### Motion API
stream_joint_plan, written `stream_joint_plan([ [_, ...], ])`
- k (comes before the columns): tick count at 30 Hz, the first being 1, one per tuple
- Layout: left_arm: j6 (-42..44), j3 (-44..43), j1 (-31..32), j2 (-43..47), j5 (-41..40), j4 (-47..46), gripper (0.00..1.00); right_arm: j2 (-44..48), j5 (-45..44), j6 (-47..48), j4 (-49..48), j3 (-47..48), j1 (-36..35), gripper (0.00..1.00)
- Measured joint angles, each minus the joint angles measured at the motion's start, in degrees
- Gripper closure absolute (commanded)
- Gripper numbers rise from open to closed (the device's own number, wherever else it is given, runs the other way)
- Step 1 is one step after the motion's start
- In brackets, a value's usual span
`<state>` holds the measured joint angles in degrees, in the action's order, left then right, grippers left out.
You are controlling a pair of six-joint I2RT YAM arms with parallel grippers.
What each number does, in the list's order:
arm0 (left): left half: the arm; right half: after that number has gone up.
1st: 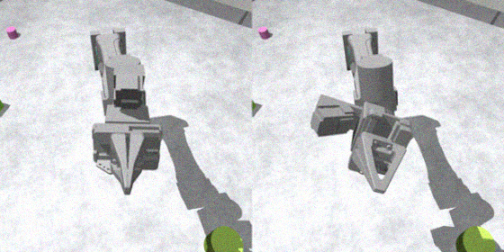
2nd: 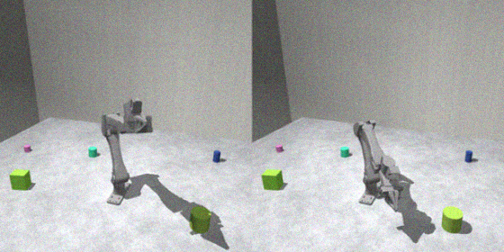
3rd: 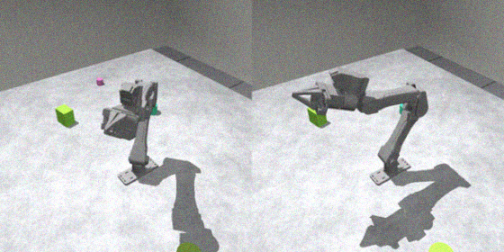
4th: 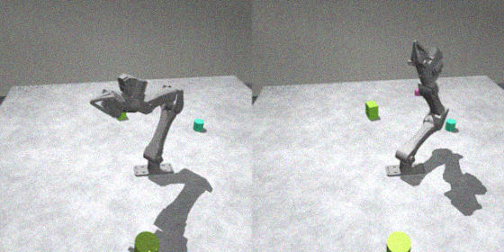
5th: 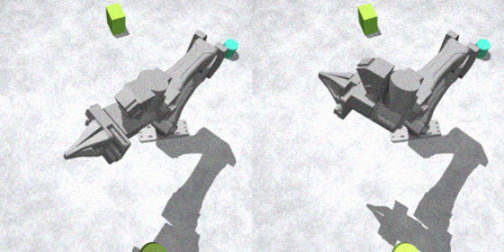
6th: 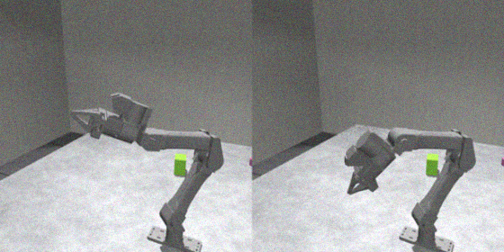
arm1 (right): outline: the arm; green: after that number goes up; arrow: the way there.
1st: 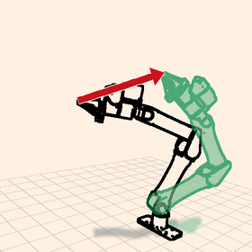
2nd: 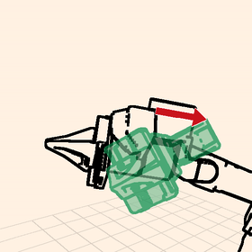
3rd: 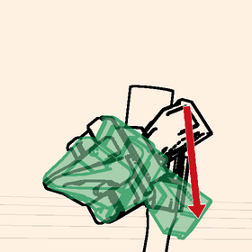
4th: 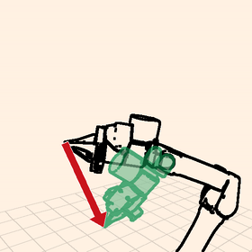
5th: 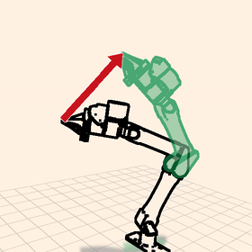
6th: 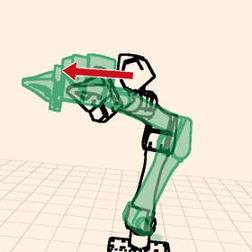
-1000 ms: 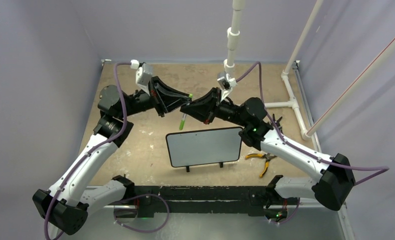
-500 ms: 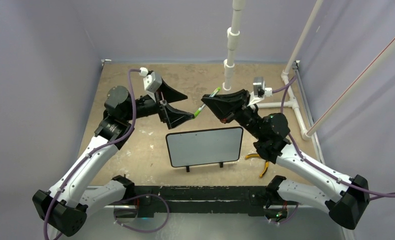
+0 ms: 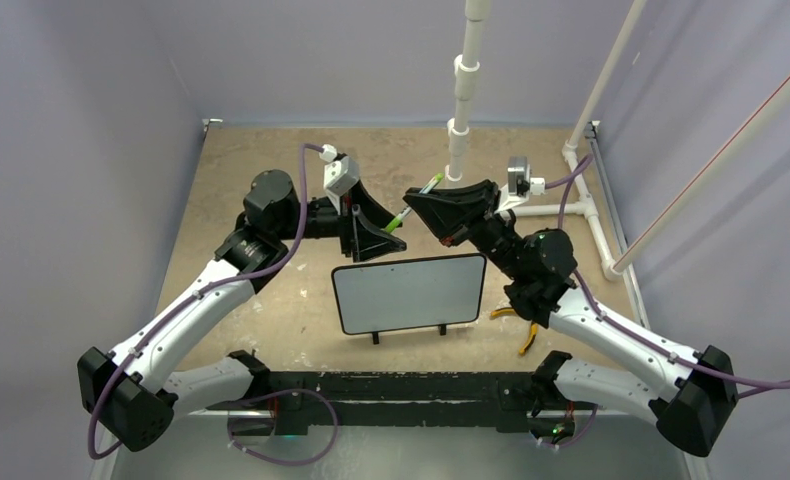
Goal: Write a sentence on the whiteboard
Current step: Open the whiteboard marker at the center of the board.
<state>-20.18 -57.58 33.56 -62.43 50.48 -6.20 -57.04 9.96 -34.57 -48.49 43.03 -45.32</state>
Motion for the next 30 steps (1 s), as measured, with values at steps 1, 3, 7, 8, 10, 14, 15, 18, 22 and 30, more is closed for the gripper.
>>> stream_joint_plan([
  [1, 0.0, 0.0, 0.0, -0.1, 0.1, 0.0, 0.5, 0.0, 0.0, 0.0, 0.0, -0.2, 0.0, 1.0],
  [3, -0.2, 0.0, 0.0, -0.2, 0.3, -0.5, 0.51, 0.0, 0.0, -0.2, 0.1, -0.6, 0.0, 1.0],
  [7, -1.6, 0.3, 0.1, -0.2, 0.6, -3.5, 0.73, 0.1, 0.0, -0.6, 0.2, -1.8, 0.0, 1.0],
  [8, -1.9, 0.3, 0.2, -0.3, 0.7, -4.1, 0.79, 0.1, 0.0, -0.6, 0.2, -2.1, 0.0, 1.0],
  [10, -2.4, 0.3, 0.3, -0.4, 1.0, -5.5, 0.91, 0.2, 0.0, -0.9, 0.5, -2.7, 0.0, 1.0],
  [14, -2.8, 0.3, 0.4, -1.3, 1.6, -6.3, 0.9, 1.0, -0.3, -1.1, 1.2, -3.2, 0.0, 1.0],
  [15, -2.7, 0.3, 0.5, -1.4, 1.7, -6.2, 0.79, 1.2, -0.3, -1.1, 1.6, -3.3, 0.0, 1.0],
  [18, -1.7, 0.3, 0.6, -1.5, 2.3, -5.1, 0.63, 1.9, -0.5, -1.1, 2.6, -3.7, 0.0, 1.0],
  [22, -0.4, 0.3, 0.6, -1.7, 3.5, -1.9, 0.61, 3.3, -1.1, -1.2, 2.8, -3.9, 0.0, 1.0],
  [30, 0.9, 0.3, 0.6, -1.9, 4.3, 0.3, 0.71, 3.5, -1.7, -1.2, 2.7, -3.9, 0.0, 1.0],
])
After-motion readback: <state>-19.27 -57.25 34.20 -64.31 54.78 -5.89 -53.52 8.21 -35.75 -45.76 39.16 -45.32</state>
